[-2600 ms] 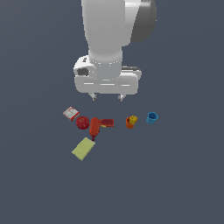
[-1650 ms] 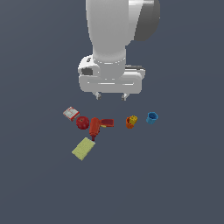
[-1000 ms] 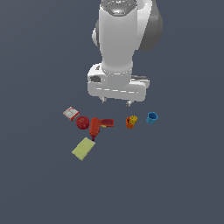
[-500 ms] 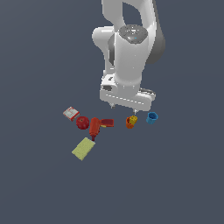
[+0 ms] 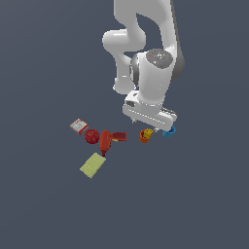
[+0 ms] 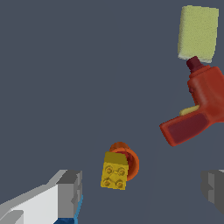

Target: Pick up a designated object from a clutter of objects.

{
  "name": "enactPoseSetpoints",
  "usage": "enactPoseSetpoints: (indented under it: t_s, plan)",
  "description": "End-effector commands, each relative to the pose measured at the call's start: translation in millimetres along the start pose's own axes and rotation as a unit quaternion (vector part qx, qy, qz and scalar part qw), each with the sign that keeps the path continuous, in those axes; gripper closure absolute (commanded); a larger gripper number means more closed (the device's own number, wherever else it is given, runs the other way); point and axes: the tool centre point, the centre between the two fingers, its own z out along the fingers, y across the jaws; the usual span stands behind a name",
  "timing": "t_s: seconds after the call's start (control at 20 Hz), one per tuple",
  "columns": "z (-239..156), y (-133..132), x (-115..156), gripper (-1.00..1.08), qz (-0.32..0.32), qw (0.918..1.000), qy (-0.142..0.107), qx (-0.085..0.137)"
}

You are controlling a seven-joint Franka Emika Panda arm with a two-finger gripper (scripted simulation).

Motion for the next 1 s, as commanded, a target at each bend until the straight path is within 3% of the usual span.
enactPoseSetpoints:
  t_s: [0.0, 0.5, 0.95]
  plan:
    - [11, -5, -9, -0.92, 0.019, 0.9998, 0.001, 0.001]
    - [38, -15, -31, -0.92, 0.066, 0.9978, 0.003, 0.003]
    - [43, -16, -35, -0.92, 0.072, 0.9974, 0.003, 0.003]
